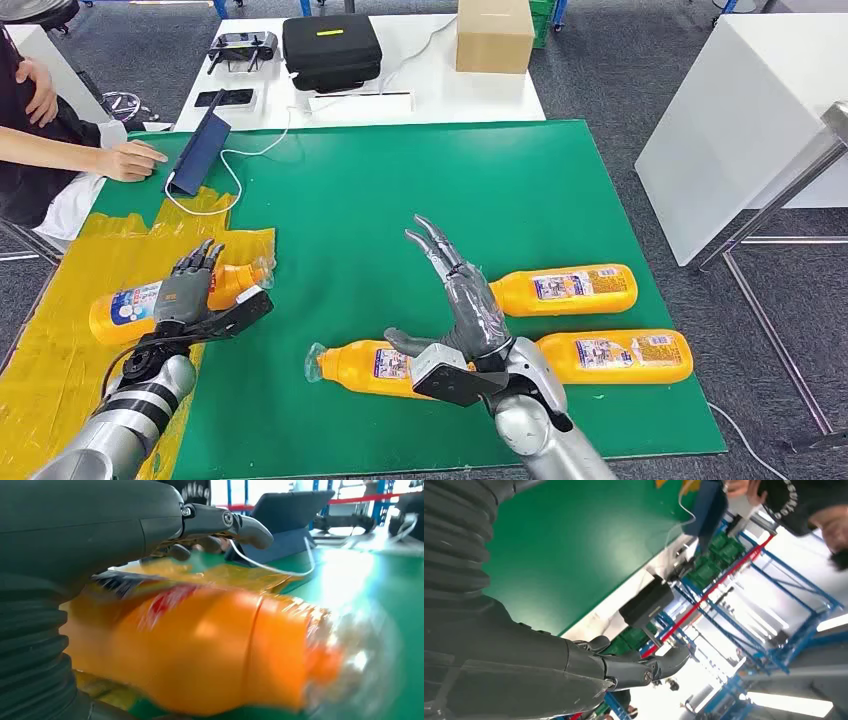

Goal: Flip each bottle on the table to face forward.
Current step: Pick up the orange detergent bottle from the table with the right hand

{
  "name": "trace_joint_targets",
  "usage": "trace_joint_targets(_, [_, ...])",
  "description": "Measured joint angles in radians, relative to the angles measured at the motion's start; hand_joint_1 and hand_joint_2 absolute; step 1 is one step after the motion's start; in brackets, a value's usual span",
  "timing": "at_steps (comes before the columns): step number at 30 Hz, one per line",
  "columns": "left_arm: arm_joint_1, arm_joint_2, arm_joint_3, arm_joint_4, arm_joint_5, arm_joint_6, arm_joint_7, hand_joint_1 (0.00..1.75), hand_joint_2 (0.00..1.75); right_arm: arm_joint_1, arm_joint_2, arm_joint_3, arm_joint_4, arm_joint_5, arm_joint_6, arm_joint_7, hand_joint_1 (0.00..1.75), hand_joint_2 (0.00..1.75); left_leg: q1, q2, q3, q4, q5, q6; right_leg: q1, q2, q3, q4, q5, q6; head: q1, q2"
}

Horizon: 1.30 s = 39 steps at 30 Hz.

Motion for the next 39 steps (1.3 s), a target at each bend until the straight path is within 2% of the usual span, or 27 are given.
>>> trace_joint_targets(6, [0.034,-0.023,0.044,-0.082,0.151,-0.032,-0.089,0.0,1.75,0.004,-0.029,0.001,0.0,0.024,0.028,-0.008,0.0,1.75,0.0,0.0,0.0,0.0,0.0,0.0,0.0,0.0,-0.001,0.0,0.0,0.0,0.0,0.0])
trace_joint_targets(11, [0.102,-0.058,0.08,-0.252,0.401,-0.144,-0.207,0.0,1.75,0.016,-0.094,0.013,0.0,0.092,0.073,-0.003,0.0,1.75,0.0,0.0,-0.001,0.0,0.0,0.0,0.0,0.0,-0.001,-0.001,0.0,0.0,0.0,0.0])
trace_joint_targets(15, [0.154,-0.087,0.087,-0.389,0.541,-0.233,-0.274,0.0,1.75,0.018,-0.147,0.035,0.0,0.135,0.105,0.014,0.0,1.75,-0.001,0.0,-0.001,0.0,0.0,0.0,-0.001,0.0,-0.001,-0.001,0.0,0.0,0.0,0.0])
trace_joint_targets(20, [0.192,-0.11,0.087,-0.494,0.58,-0.263,-0.292,0.0,1.75,0.018,-0.185,0.058,0.0,0.149,0.114,0.023,0.0,1.75,0.0,0.0,-0.001,0.0,0.0,0.0,0.0,0.0,-0.001,-0.001,0.0,0.0,0.0,0.0])
trace_joint_targets(28, [0.24,-0.143,0.07,-0.617,0.742,-0.401,-0.334,0.0,1.75,0.006,-0.233,0.127,0.033,0.227,0.146,0.08,0.0,1.75,0.0,0.0,-0.001,0.0,0.0,0.0,0.0,0.0,-0.001,-0.001,0.0,0.0,0.0,0.0])
trace_joint_targets(34, [0.275,-0.159,0.024,-0.704,0.882,-0.543,-0.332,0.0,1.75,-0.04,-0.233,0.205,0.135,0.329,0.144,0.192,0.0,1.75,0.0,0.0,-0.001,0.0,0.0,0.0,-0.001,0.0,0.0,-0.001,0.0,0.0,0.0,0.0])
trace_joint_targets(39, [0.295,-0.169,-0.019,-0.769,0.925,-0.589,-0.336,0.0,1.75,-0.098,-0.178,0.262,0.262,0.388,0.145,0.262,0.0,1.75,0.0,0.0,-0.001,0.0,0.0,0.0,0.0,0.0,-0.001,-0.001,0.0,0.0,-0.001,0.0])
